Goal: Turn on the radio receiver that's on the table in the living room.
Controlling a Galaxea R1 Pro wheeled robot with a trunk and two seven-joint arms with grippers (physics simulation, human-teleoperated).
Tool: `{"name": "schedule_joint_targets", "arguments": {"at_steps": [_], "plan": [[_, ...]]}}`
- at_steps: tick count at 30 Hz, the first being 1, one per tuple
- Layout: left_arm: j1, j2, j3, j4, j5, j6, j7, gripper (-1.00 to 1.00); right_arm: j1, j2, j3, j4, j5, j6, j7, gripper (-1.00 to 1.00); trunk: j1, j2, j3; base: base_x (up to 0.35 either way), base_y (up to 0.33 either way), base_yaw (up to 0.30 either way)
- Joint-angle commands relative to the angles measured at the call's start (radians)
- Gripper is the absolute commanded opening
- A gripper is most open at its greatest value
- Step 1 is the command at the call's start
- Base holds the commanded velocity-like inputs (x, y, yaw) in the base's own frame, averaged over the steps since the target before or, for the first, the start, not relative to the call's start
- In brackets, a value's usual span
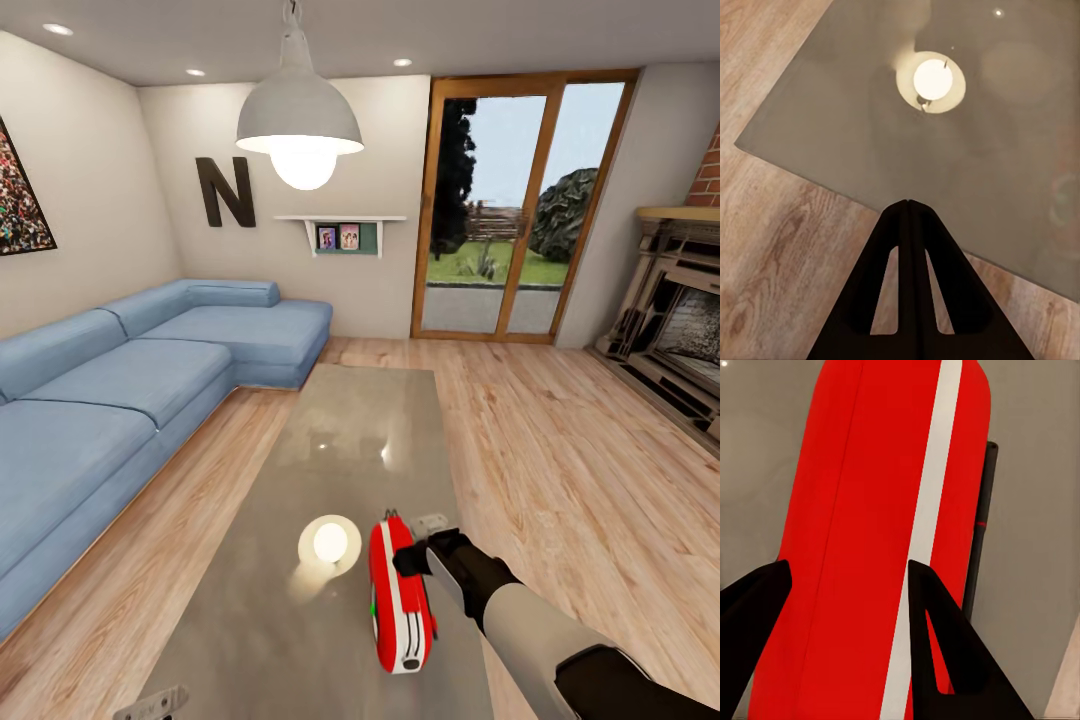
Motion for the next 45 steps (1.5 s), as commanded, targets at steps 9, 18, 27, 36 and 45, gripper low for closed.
{"name": "schedule_joint_targets", "arguments": {"at_steps": [9, 18, 27, 36, 45], "plan": [[0.0, 0.0, -0.001, -0.001, 0.0, 0.0, 0.0, -1.0, 0.0, 0.0, -0.001, 0.002, -0.001, 0.03, 0.0, -1.0, 0.0, 0.0, 0.0, 0.0, 0.0, 0.0], [0.0, 0.0, 0.0, -0.002, 0.0, 0.0, 0.0, -1.0, 0.0, 0.0, -0.001, 0.002, -0.001, 0.036, 0.0, 1.0, 0.0, 0.0, 0.0, 0.0, 0.0, 0.0], [0.0, 0.0, 0.0, -0.006, 0.0, 0.001, 0.0, -1.0, 0.0, 0.0, -0.001, 0.002, -0.001, 0.036, 0.0, 1.0, 0.0, 0.0, 0.0, 0.0, 0.0, 0.0], [0.001, 0.0, -0.001, -0.008, 0.0, 0.001, 0.0, -1.0, 0.0, 0.0, -0.001, 0.002, -0.001, 0.036, 0.0, 1.0, 0.0, 0.0, 0.0, 0.0, 0.0, 0.0], [0.0, 0.0, 0.0, -0.008, 0.0, 0.002, 0.0, -1.0, 0.0, 0.0, -0.001, 0.002, -0.001, 0.036, 0.0, 1.0, 0.0, 0.0, 0.0, 0.0, 0.0, 0.0]]}}
